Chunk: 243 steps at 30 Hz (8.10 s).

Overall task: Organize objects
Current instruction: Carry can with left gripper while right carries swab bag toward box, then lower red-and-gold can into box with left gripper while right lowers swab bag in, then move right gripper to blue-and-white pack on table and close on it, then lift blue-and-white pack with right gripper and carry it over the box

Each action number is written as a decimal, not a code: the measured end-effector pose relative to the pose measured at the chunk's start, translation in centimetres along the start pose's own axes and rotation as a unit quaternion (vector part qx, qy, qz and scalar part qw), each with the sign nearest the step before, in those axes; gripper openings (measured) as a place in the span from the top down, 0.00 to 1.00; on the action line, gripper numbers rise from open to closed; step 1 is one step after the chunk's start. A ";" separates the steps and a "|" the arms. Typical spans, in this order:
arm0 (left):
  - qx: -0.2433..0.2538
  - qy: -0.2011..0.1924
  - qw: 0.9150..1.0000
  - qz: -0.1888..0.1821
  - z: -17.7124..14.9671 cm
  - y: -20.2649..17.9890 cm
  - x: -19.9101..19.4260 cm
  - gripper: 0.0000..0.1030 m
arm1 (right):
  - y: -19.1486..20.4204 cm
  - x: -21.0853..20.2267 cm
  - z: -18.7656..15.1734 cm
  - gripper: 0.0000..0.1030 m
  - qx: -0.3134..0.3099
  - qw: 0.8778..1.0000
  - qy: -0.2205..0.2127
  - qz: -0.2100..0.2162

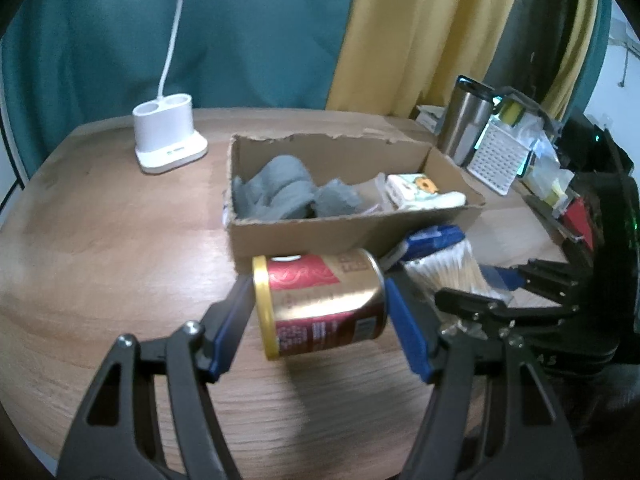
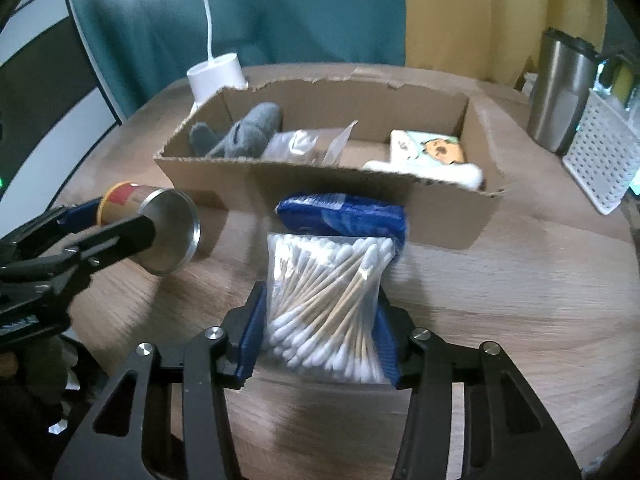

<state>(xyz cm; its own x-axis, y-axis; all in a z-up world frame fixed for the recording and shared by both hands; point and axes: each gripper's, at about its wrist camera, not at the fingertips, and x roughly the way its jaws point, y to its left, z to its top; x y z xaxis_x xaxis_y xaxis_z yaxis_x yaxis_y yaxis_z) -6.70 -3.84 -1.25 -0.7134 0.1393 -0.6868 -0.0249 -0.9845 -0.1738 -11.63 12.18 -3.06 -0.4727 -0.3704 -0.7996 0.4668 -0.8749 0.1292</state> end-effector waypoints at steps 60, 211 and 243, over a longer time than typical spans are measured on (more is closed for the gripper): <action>0.013 -0.027 1.000 0.006 9.5 -2.4 4.9 0.34 | -7.4 -2.2 7.9 0.51 0.018 0.997 -0.073 -0.008; -0.045 0.031 0.999 0.002 0.0 1.9 3.3 0.21 | -1.7 3.2 0.3 0.52 0.050 0.999 0.002 -0.019; -0.018 -0.015 1.000 -0.007 3.4 -1.1 0.2 0.21 | -2.0 -5.7 3.0 0.92 0.002 0.992 -0.113 -0.049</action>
<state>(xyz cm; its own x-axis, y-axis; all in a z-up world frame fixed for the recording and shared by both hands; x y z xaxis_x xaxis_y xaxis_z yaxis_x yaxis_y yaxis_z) -9.23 -3.12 1.18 -0.7342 0.1484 -0.6625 -0.0096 -0.9780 -0.2084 -12.10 15.08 2.98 -0.6714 -0.3442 -0.6563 0.4084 -0.9108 0.0598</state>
